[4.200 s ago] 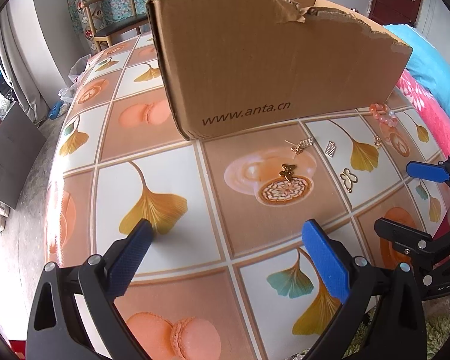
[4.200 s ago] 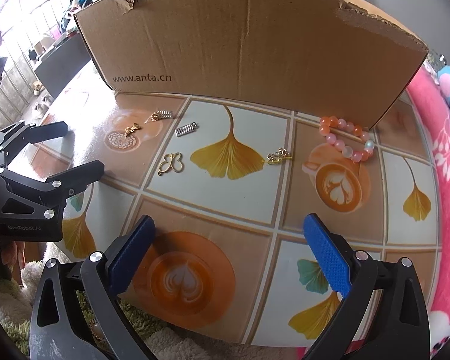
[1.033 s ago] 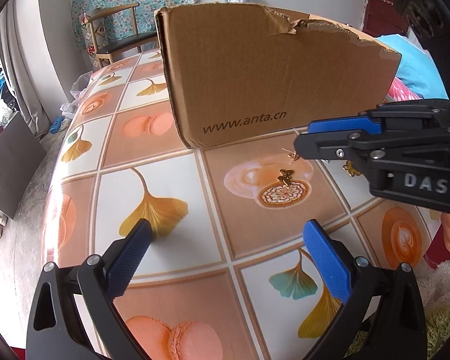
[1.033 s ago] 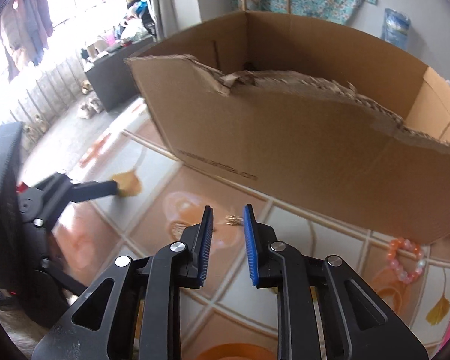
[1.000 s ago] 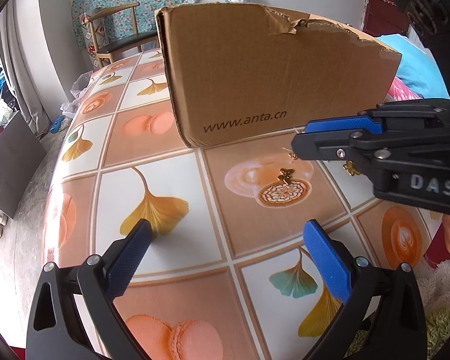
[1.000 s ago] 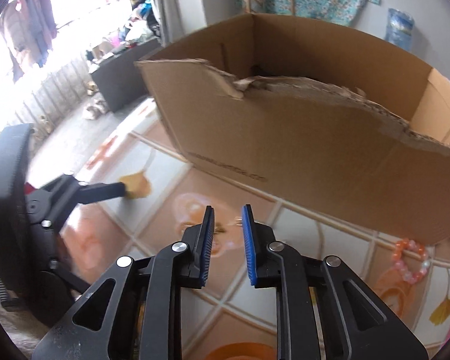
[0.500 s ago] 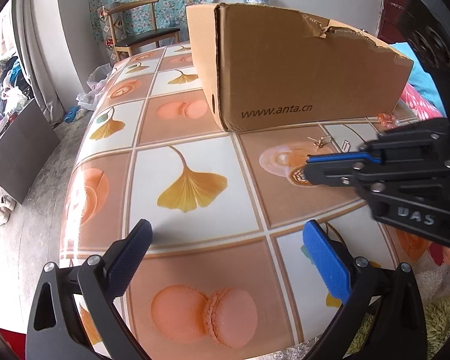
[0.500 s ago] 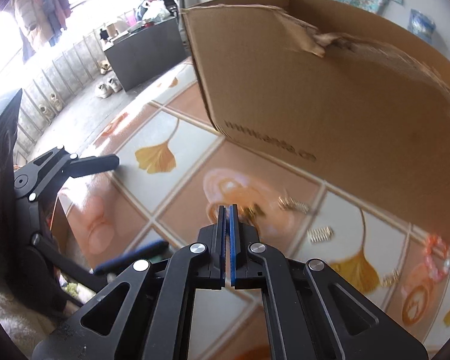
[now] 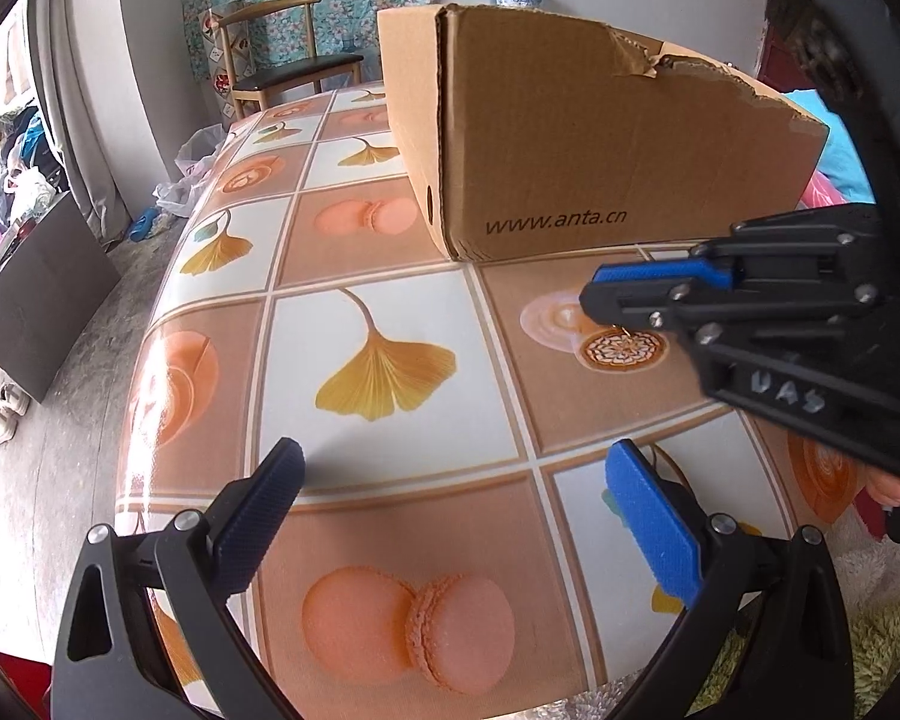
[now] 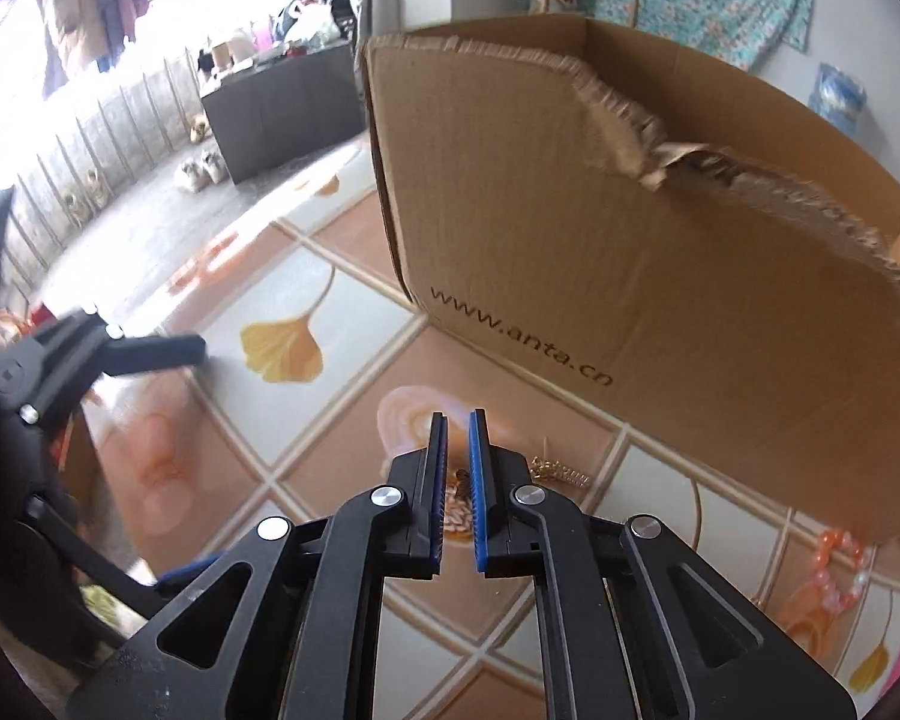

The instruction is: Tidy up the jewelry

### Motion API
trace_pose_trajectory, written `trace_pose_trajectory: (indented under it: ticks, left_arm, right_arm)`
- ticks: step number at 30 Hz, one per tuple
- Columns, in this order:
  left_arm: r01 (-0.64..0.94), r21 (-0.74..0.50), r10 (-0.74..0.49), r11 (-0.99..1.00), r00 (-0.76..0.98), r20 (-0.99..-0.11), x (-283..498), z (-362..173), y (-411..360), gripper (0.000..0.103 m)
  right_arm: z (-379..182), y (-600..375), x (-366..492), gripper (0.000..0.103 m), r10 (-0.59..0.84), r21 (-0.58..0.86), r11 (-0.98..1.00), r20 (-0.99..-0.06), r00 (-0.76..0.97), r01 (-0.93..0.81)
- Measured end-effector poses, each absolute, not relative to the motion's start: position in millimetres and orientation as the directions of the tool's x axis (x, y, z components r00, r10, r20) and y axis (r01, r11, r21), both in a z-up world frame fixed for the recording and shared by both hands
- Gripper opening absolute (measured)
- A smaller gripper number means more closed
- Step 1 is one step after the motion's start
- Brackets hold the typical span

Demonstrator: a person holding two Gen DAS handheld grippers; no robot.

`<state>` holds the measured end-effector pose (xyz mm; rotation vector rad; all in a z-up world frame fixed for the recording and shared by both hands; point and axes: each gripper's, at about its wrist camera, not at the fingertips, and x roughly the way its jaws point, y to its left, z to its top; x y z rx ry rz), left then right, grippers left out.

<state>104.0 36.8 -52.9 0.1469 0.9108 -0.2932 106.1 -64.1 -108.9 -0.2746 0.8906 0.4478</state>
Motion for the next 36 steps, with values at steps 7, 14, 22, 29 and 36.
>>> trace_pose_trajectory:
  ticks: [7, 14, 22, 29, 36]
  left_arm:
    - [0.308, 0.002, -0.185, 0.951, 0.577, -0.795, 104, -53, 37, 0.099]
    - [0.309, 0.002, -0.187, 0.951, 0.58, -0.793, 103, -53, 38, 0.099]
    - [0.306, 0.002, -0.185, 0.952, 0.58, -0.793, 102, -53, 38, 0.099]
    - [0.301, 0.002, -0.181, 0.954, 0.581, -0.794, 103, -54, 38, 0.099]
    - [0.311, 0.002, -0.19, 0.95, 0.586, -0.788, 101, -53, 38, 0.099]
  right_arm:
    - [-109, -79, 85, 0.007, 0.234, -0.063, 0.878, -0.808, 0.54, -0.475]
    - [-106, -123, 70, 0.007, 0.141, -0.09, 0.928, -0.812, 0.566, -0.361]
    - [-79, -147, 76, 0.015, 0.244, 0.042, 0.941, -0.772, 0.587, -0.336]
    - [-89, -119, 102, 0.016, 0.267, 0.011, 0.913, -0.771, 0.579, -0.407]
    - [-98, -113, 113, 0.016, 0.277, 0.023, 0.903, -0.794, 0.541, -0.429]
